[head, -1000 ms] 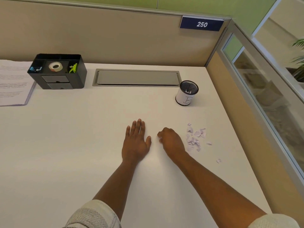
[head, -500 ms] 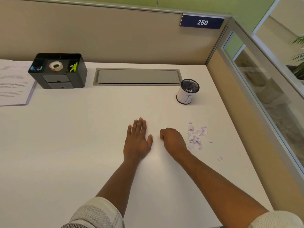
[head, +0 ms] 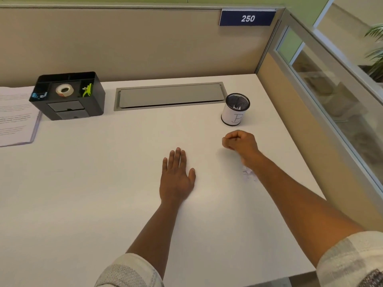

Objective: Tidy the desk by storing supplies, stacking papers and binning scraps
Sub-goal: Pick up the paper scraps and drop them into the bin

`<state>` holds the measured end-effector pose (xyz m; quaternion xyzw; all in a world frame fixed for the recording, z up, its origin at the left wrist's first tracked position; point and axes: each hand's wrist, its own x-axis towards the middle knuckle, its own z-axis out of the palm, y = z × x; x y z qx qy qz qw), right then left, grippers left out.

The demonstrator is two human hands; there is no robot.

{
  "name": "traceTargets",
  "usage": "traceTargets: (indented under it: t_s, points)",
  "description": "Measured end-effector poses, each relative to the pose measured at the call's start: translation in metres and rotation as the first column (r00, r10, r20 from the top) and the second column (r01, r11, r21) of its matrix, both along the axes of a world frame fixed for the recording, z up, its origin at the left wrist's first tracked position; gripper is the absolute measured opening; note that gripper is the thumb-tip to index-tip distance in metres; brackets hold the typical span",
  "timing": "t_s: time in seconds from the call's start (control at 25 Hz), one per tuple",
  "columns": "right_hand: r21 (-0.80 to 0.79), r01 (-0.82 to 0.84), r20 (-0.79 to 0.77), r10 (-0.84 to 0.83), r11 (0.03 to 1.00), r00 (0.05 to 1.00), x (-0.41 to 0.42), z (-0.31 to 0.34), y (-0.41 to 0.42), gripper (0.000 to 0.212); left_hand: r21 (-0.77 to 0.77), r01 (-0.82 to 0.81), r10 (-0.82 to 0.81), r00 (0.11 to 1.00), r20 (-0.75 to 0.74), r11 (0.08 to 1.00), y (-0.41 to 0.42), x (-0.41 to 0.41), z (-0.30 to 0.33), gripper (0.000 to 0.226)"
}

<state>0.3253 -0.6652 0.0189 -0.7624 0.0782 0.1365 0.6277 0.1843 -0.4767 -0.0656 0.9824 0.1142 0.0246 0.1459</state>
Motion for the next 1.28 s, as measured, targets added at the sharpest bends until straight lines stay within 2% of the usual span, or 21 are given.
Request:
traceTargets:
  t_s: [0.08, 0.2, 0.32, 0.52, 0.68, 0.84, 1.16, 1.28]
  points:
    - [0.086, 0.057, 0.018, -0.059, 0.995, 0.998, 0.023, 0.020, 0.000, 0.024, -0.003, 0.001, -0.001, 1.000, 0.002, 1.000, 0.001, 0.000, -0.001, 0.071]
    - [0.055, 0.112, 0.119, -0.118, 0.992, 0.986, 0.063, 0.051, -0.003, 0.027, -0.011, 0.002, -0.002, 1.000, 0.007, 1.000, 0.000, -0.001, -0.002, 0.071]
    - [-0.155, 0.152, 0.248, -0.110, 0.976, 0.963, 0.095, 0.075, -0.005, 0.025, -0.012, -0.002, 0.003, 1.000, 0.019, 1.000, 0.001, -0.001, -0.003, 0.071]
    - [-0.440, 0.168, 0.416, 0.034, 0.882, 0.909, 0.130, 0.087, -0.008, 0.013, -0.017, -0.005, 0.006, 1.000, 0.019, 1.000, 0.000, -0.001, -0.002, 0.071]
    - [-0.585, 0.137, 0.454, 0.183, 0.799, 0.872, 0.142, 0.084, -0.002, 0.026, -0.016, -0.006, 0.006, 1.000, -0.001, 1.000, 0.001, 0.001, -0.001, 0.071]
    - [-0.606, 0.155, 0.472, 0.195, 0.780, 0.860, 0.143, 0.074, 0.002, 0.032, -0.021, -0.004, 0.004, 1.000, -0.005, 1.000, 0.001, 0.000, 0.001, 0.071]
    - [-0.527, 0.207, 0.519, 0.118, 0.824, 0.847, 0.142, 0.069, -0.001, 0.016, -0.014, -0.008, 0.008, 1.000, -0.008, 1.000, 0.001, 0.000, 0.001, 0.071]
    - [-0.558, 0.185, 0.504, 0.153, 0.809, 0.850, 0.140, 0.067, -0.003, 0.018, -0.018, -0.008, 0.008, 1.000, -0.006, 1.000, 0.000, 0.001, 0.001, 0.071]
